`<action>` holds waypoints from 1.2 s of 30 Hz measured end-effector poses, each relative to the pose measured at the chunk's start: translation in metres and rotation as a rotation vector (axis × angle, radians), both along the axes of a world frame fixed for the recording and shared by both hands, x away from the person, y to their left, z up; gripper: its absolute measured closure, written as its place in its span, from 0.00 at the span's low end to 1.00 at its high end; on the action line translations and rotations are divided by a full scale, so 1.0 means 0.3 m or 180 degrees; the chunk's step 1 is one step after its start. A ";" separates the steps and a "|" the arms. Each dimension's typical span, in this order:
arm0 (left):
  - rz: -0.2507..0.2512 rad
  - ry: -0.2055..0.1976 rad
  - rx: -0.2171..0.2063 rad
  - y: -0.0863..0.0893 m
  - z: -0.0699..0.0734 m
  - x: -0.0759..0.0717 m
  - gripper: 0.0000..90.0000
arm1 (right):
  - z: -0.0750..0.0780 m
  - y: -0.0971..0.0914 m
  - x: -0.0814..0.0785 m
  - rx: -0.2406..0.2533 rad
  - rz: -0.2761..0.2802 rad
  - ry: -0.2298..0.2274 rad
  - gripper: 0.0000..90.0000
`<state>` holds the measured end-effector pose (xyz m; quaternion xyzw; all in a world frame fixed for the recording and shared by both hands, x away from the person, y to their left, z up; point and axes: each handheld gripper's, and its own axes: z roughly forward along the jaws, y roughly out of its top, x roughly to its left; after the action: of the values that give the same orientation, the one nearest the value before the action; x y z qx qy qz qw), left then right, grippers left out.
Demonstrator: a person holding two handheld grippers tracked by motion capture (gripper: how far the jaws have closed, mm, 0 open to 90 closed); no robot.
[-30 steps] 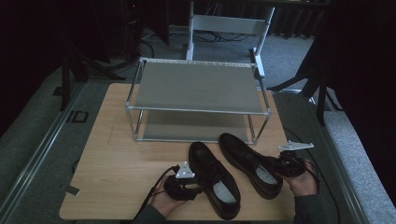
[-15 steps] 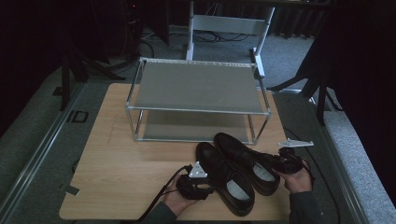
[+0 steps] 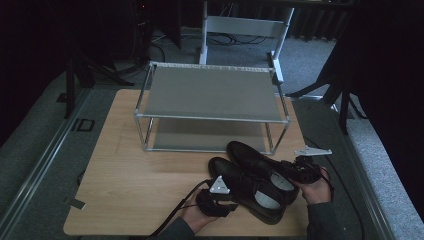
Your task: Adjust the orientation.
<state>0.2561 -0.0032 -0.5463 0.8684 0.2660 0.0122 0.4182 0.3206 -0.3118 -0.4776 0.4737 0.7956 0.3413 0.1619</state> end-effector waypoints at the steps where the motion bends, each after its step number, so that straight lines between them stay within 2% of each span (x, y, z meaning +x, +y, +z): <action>1: 0.0045 -0.0020 0.0010 0.010 0.001 0.000 0.63 | 0.007 0.000 -0.009 -0.0047 -0.0004 -0.0052 0.76; 3: 0.0139 -0.0079 0.0041 0.037 0.004 0.004 0.62 | 0.026 -0.006 -0.031 -0.0109 -0.0002 -0.0134 0.71; 6: 0.0317 -0.0141 0.0093 0.093 0.010 0.019 0.60 | 0.065 -0.017 -0.072 -0.0062 0.0069 -0.0263 0.67; 8: 0.0461 -0.0165 0.0112 0.133 0.012 0.033 0.59 | 0.090 -0.021 -0.096 -0.0020 0.0137 -0.0297 0.63; 12: 0.0706 -0.0199 0.0125 0.198 0.012 0.065 0.56 | 0.107 -0.018 -0.133 0.0017 0.0237 -0.0238 0.57; 14: 0.0756 -0.0202 0.0135 0.210 0.010 0.074 0.53 | 0.107 -0.012 -0.152 0.0032 0.0303 -0.0202 0.54; 15: 0.0847 -0.0192 0.0132 0.226 0.005 0.093 0.52 | 0.106 -0.006 -0.165 0.0020 0.0366 -0.0175 0.52; 16: 0.0869 -0.0177 0.0127 0.231 0.003 0.103 0.51 | 0.105 -0.002 -0.172 0.0022 0.0409 -0.0155 0.51; 18: 0.0878 -0.0135 0.0088 0.232 -0.002 0.120 0.50 | 0.099 0.015 -0.189 -0.0020 0.0501 -0.0101 0.45; 22: 0.0811 -0.0076 0.0046 0.205 -0.020 0.143 0.50 | 0.068 0.055 -0.197 -0.0239 0.0645 0.0000 0.40; 25: 0.0730 -0.0037 0.0084 0.174 -0.032 0.149 0.51 | 0.032 0.085 -0.186 -0.0539 0.0705 0.0091 0.41; 27: 0.0698 -0.0038 0.0074 0.163 -0.032 0.149 0.55 | 0.017 0.100 -0.184 -0.0763 0.0706 0.0122 0.45; 28: 0.0676 -0.0003 0.0061 0.162 -0.030 0.151 0.54 | 0.014 0.102 -0.183 -0.0810 0.0726 0.0149 0.48; 31: 0.0686 -0.0007 0.0105 0.154 -0.026 0.149 0.52 | 0.008 0.094 -0.177 -0.0859 0.0745 0.0241 0.51; 33: 0.0691 0.0017 0.0092 0.154 -0.025 0.151 0.52 | 0.008 0.089 -0.176 -0.0810 0.0800 0.0294 0.57; 36: 0.0708 0.0038 0.0062 0.153 -0.026 0.151 0.53 | 0.008 0.090 -0.177 -0.0841 0.0828 0.0319 0.58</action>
<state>0.3013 0.0426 -0.5541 0.8377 0.3632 0.0559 0.4041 0.2676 -0.2848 -0.4751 0.3579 0.8950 0.2279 0.1375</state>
